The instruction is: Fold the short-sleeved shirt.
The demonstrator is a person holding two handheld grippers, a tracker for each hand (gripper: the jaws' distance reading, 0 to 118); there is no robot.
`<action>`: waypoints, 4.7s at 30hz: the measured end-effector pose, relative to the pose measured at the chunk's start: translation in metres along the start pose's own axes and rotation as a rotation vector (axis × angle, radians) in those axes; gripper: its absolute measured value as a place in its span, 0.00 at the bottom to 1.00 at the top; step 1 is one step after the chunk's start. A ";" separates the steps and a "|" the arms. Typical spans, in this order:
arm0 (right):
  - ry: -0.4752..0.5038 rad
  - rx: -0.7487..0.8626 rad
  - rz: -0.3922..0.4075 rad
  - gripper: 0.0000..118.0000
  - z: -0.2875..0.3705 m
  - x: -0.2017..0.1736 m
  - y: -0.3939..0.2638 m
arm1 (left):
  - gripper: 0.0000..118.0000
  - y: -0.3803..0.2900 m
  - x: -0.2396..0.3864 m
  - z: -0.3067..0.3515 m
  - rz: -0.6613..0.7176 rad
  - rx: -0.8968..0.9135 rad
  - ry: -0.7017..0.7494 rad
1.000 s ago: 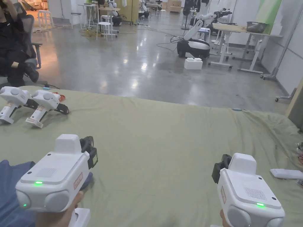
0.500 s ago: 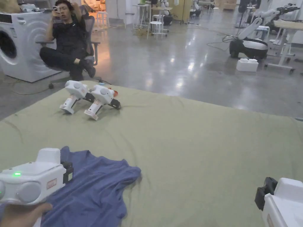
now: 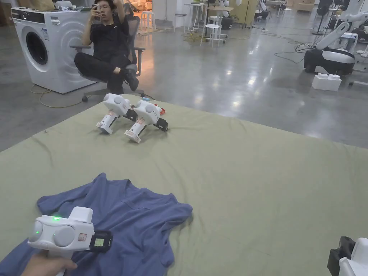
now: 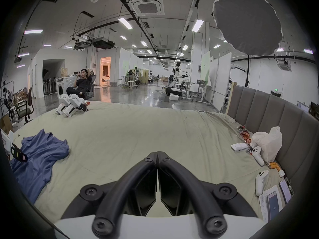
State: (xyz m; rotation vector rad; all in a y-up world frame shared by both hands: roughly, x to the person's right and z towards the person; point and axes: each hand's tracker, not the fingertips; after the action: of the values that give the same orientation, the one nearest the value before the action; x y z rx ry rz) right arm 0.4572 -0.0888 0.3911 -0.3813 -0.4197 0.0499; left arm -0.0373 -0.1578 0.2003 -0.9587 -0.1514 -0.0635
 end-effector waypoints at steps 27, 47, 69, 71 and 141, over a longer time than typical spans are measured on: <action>-0.004 -0.016 -0.021 0.00 -0.002 0.011 -0.003 | 0.00 -0.007 -0.001 0.071 -0.050 0.308 -0.052; -0.048 0.078 -0.097 0.00 0.036 0.045 0.012 | 0.00 0.093 0.111 0.215 -0.194 0.776 -0.287; -0.203 0.058 -0.179 0.00 0.080 0.134 -0.021 | 0.00 -0.015 0.393 0.128 -0.437 0.376 -0.753; -0.203 0.041 -0.180 0.00 0.081 0.137 -0.026 | 0.01 -0.030 0.396 0.118 -0.437 0.360 -0.760; -0.091 -0.190 -0.152 0.02 -0.010 0.117 -0.048 | 0.01 0.052 0.300 -0.039 -0.300 -0.032 -0.204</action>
State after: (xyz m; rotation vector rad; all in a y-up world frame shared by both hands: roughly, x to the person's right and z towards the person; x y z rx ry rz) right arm 0.5665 -0.1221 0.4456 -0.5342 -0.5444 -0.1213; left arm 0.2691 -0.1561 0.1836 -0.9677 -0.4833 -0.2456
